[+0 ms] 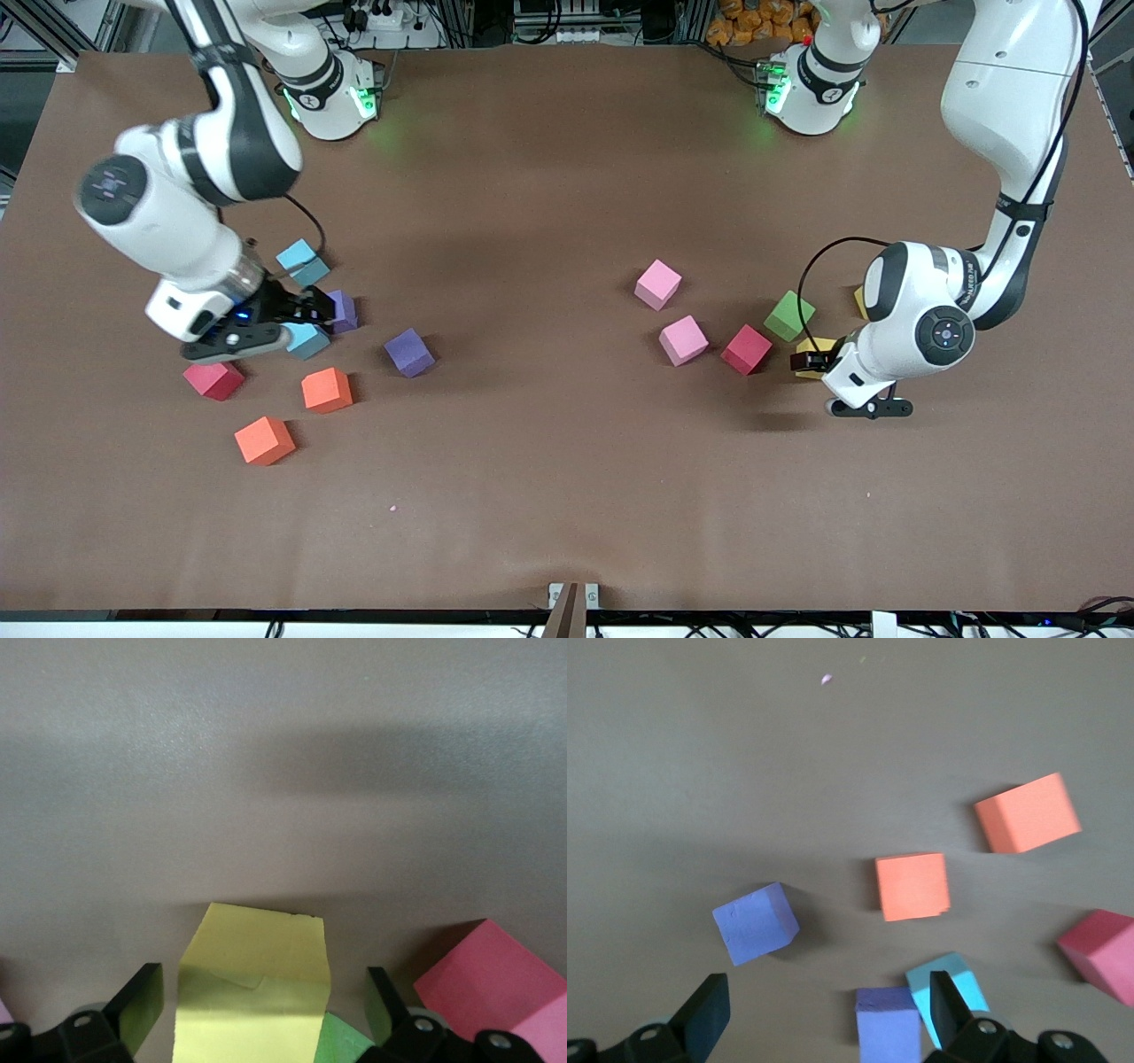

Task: Form number 2 with 11 blocks
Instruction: 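Grasp the yellow cube with the left gripper while the right gripper grasps purple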

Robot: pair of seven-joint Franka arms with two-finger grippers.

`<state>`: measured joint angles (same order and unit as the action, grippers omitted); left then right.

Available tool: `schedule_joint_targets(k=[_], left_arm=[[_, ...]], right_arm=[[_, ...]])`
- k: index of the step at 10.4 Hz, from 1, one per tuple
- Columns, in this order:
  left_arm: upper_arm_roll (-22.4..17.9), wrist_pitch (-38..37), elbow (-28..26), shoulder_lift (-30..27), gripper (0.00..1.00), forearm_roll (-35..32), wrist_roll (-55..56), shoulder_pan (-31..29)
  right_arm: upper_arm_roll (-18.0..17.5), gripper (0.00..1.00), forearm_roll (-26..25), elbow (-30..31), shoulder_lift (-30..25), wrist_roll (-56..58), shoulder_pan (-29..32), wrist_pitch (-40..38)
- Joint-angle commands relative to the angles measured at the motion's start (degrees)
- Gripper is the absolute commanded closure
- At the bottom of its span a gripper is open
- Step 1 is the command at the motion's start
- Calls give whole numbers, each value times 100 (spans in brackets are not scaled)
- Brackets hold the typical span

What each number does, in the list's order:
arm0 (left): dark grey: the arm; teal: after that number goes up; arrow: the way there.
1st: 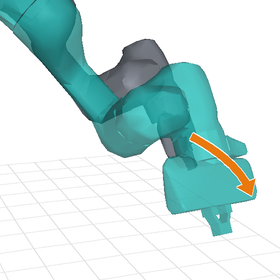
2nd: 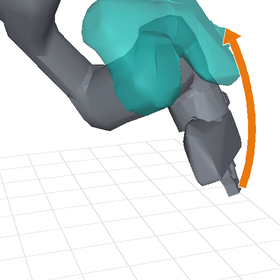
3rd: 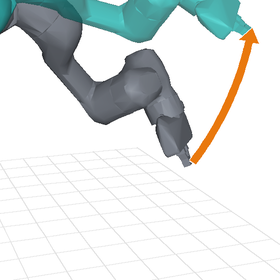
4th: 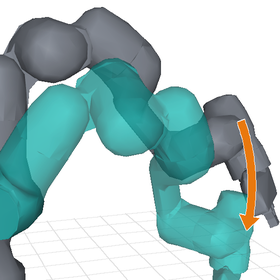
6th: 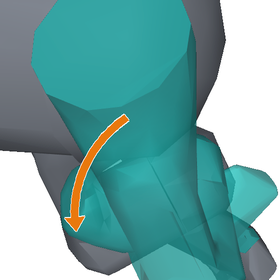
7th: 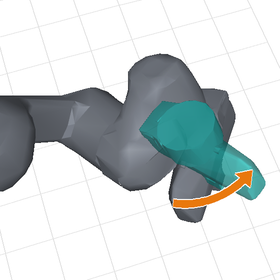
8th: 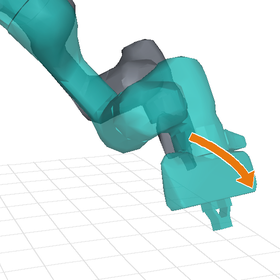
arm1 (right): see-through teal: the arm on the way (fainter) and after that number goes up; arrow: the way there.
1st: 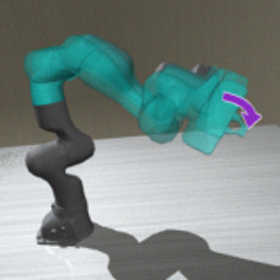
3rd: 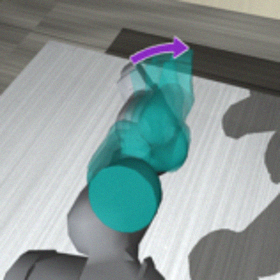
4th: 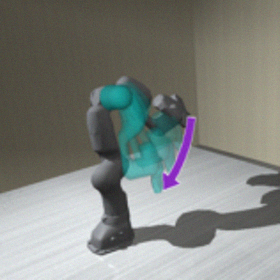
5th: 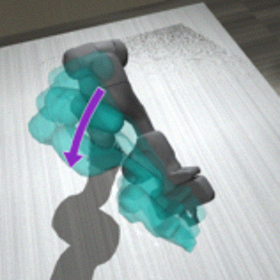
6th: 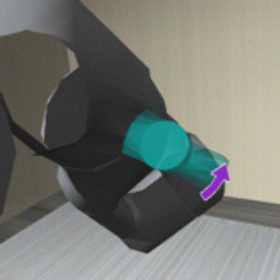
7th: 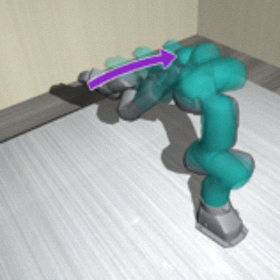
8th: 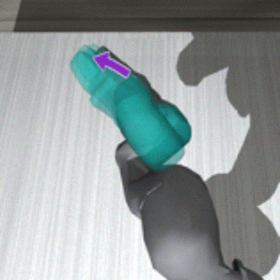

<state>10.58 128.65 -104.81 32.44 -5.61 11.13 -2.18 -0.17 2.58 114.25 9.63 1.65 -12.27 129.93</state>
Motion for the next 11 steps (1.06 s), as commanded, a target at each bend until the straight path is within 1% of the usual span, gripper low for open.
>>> schedule_joint_targets(k=[1, 3, 4, 8, 11], left_arm=[[6, 73, 57, 183, 0, -186, 153, 34], [6, 73, 30, 228, 0, -309, 152, 34], [15, 64, 22, 236, 0, -309, 152, 25], [15, 64, 13, 281, 0, -309, 161, 25], [15, 46, 4, 307, 0, -309, 170, 25]], right_arm=[[17, 0, 32, 0, 292, -51, -318, 286], [34, 0, 23, 35, 442, -51, -582, 602], [43, 0, 23, 35, 504, -60, -679, 604], [43, 0, 14, 18, 645, 1, -689, 717], [52, 0, -3, -95, 951, 2, -846, 990]])
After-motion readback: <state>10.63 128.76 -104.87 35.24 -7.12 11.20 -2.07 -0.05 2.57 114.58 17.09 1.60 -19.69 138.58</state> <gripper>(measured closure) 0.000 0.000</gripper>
